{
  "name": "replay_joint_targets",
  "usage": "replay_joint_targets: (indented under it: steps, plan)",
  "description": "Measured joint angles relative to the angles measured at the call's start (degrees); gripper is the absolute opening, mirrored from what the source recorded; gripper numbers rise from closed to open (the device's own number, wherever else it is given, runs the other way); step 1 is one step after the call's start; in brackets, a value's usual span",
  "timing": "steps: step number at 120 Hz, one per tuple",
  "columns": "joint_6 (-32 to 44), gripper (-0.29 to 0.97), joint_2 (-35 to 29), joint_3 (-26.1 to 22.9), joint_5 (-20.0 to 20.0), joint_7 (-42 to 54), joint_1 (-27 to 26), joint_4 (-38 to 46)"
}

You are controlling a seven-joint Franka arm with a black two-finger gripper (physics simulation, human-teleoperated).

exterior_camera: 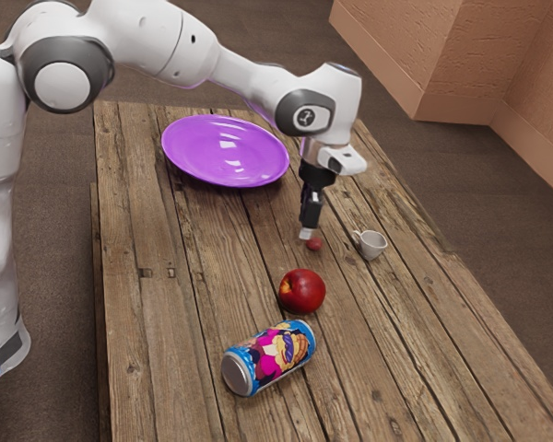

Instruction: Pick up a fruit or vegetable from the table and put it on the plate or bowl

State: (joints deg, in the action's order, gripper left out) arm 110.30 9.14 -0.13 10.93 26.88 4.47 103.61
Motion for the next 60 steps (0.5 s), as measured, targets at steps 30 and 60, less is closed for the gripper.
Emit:
replay_joint_targets:
  steps: [30, 60]
  plan:
    - [0.4, 0.48, 0.9, 1.2, 0.0, 3.3, 0.0, 0.3]
    - [2.3, 0.48, 2.1, 1.2, 0.8, 5.5, -1.5, 0.2]
